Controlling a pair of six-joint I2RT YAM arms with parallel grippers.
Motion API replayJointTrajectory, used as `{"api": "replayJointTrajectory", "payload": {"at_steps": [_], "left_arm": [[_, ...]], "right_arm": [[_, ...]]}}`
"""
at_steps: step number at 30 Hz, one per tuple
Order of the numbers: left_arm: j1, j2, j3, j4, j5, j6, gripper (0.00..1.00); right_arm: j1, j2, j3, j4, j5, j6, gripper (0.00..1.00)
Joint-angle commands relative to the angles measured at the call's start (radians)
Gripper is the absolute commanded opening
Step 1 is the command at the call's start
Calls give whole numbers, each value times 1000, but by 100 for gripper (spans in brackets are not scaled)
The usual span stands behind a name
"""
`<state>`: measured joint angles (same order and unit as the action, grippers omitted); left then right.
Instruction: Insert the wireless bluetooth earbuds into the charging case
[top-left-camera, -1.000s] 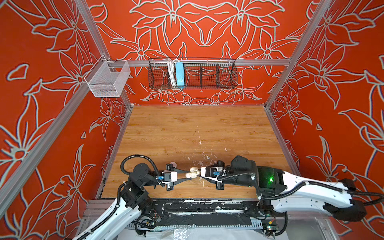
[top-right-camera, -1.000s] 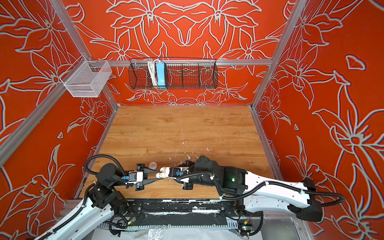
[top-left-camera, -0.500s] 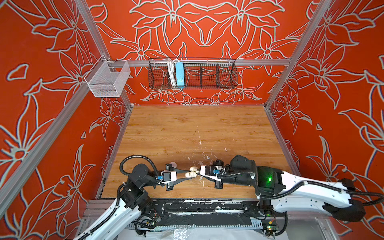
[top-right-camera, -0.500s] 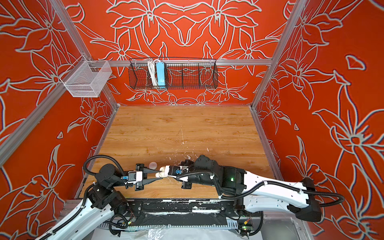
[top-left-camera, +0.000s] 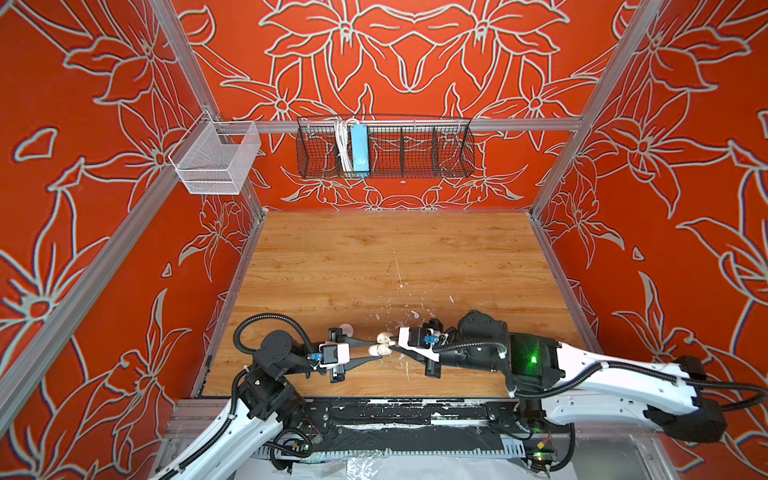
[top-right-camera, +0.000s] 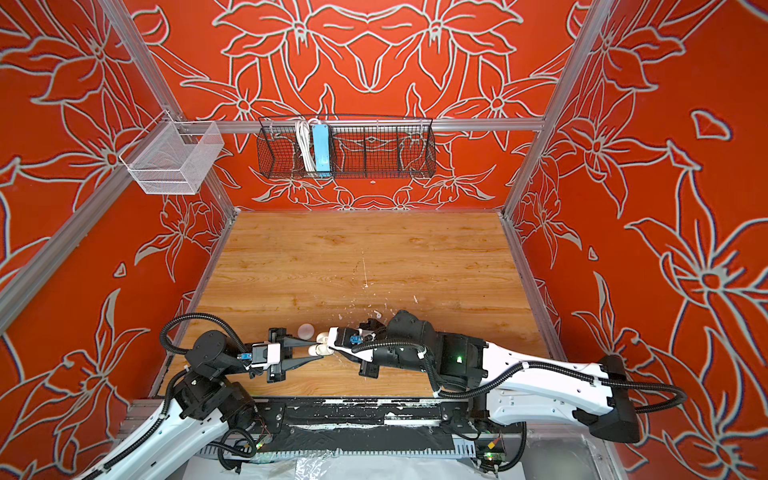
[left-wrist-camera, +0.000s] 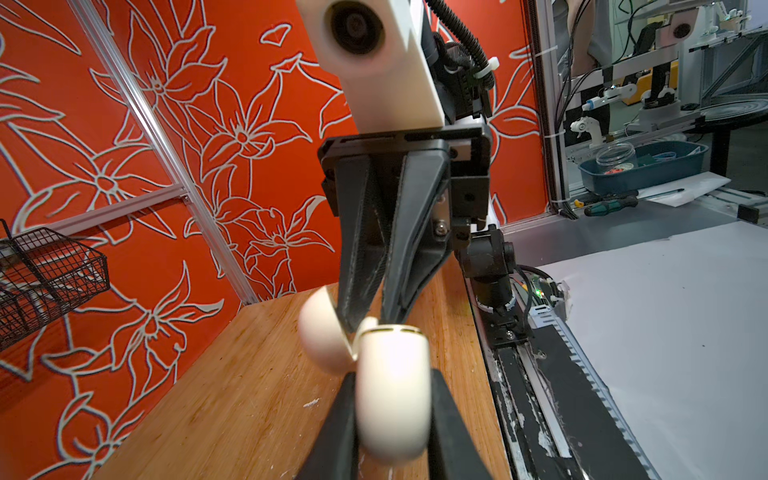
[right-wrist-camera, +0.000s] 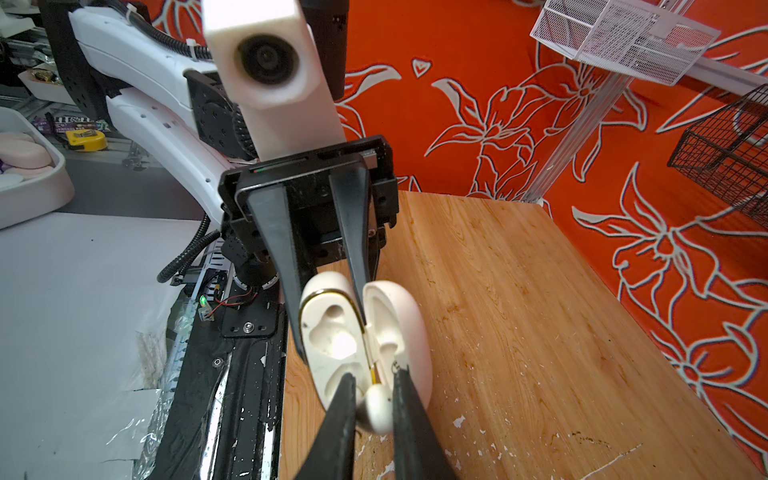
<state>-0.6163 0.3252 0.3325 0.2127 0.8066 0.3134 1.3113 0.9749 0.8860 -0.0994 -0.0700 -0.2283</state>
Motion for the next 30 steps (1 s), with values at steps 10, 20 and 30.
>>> {"api": "replayJointTrajectory", "payload": {"at_steps": [10,20,30], "left_arm": [[-3,-10,16,126,-7,13,0],[-3,8,-2,130,-56,63,0],[-3,14,2,78,-102,23,0]], "right_arm": [[0,7,-39,-54,-40,34,26],[-3,10,-24,-24,-127,148,26],[-3,-100,-77,-58,74,104,40]]}}
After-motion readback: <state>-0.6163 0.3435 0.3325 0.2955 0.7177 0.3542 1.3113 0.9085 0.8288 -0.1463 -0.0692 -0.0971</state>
